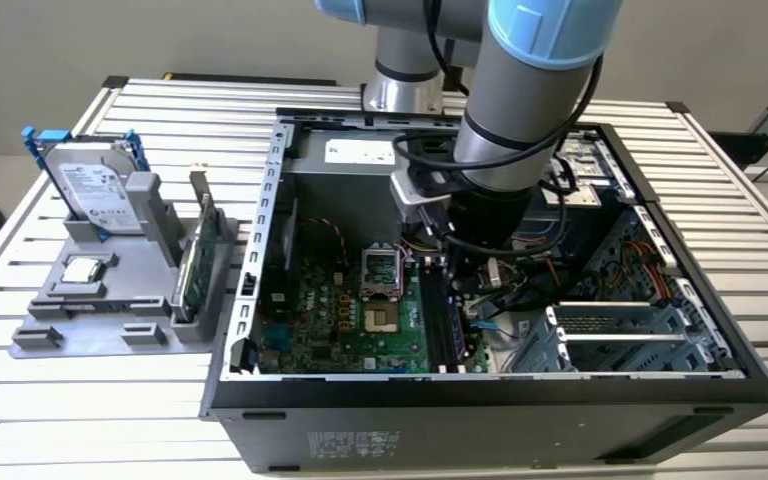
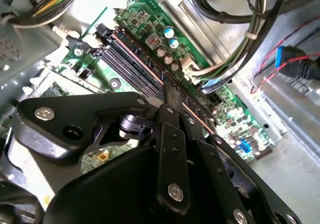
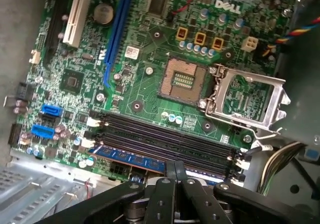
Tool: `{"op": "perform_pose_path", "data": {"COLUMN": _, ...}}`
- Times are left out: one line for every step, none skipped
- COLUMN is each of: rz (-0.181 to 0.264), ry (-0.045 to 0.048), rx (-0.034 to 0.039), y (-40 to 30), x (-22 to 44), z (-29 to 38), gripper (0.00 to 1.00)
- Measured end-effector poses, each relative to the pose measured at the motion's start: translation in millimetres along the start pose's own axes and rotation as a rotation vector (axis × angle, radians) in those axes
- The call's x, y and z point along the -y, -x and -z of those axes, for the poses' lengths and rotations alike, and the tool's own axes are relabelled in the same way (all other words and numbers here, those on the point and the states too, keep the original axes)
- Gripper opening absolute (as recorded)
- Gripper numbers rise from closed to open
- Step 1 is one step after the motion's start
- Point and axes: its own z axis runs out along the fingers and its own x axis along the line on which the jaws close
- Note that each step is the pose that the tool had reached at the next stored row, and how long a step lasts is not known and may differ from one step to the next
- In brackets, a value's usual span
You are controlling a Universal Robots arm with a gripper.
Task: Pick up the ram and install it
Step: 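Press down the ram until it locks into place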
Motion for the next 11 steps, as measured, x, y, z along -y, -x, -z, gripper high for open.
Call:
{"op": "perform_pose_path", "data": {"rz": -0.010, "ry": 0.0001, "rx": 0.0002, "y": 0.0, "x": 0.0, "z": 0.0, "gripper": 0.00}}
{"op": "perform_pose_path", "data": {"rz": -0.018, "ry": 0.0002, "rx": 0.0004, "y": 0.0, "x": 0.0, "z": 0.0, "gripper": 0.00}}
{"op": "perform_pose_path", "data": {"rz": -0.025, "ry": 0.0003, "rx": 0.0005, "y": 0.0, "x": 0.0, "z": 0.0, "gripper": 0.00}}
{"op": "perform_pose_path", "data": {"rz": -0.032, "ry": 0.0004, "rx": 0.0007, "y": 0.0, "x": 0.1, "z": 0.0, "gripper": 0.00}}
{"op": "perform_pose_path", "data": {"rz": -0.040, "ry": 0.0006, "rx": 0.0009, "y": -0.1, "x": 0.1, "z": 0.0, "gripper": 0.00}}
{"op": "perform_pose_path", "data": {"rz": -0.050, "ry": 0.0009, "rx": 0.0011, "y": -0.1, "x": 0.1, "z": 0.0, "gripper": 0.00}}
{"op": "perform_pose_path", "data": {"rz": -0.062, "ry": 0.0011, "rx": 0.0014, "y": 0.0, "x": 0.1, "z": 0.0, "gripper": 0.00}}
{"op": "perform_pose_path", "data": {"rz": -0.076, "ry": 0.0014, "rx": 0.0017, "y": -0.1, "x": 0.1, "z": 0.0, "gripper": 0.00}}
{"op": "perform_pose_path", "data": {"rz": -0.091, "ry": 0.0017, "rx": 0.0020, "y": -0.1, "x": 0.1, "z": 0.0, "gripper": 0.00}}
{"op": "perform_pose_path", "data": {"rz": -0.102, "ry": 0.0019, "rx": 0.0023, "y": -0.1, "x": 0.1, "z": 0.0, "gripper": 0.00}}
{"op": "perform_pose_path", "data": {"rz": -0.110, "ry": 0.0021, "rx": 0.0024, "y": -0.1, "x": 0.1, "z": 0.0, "gripper": 0.00}}
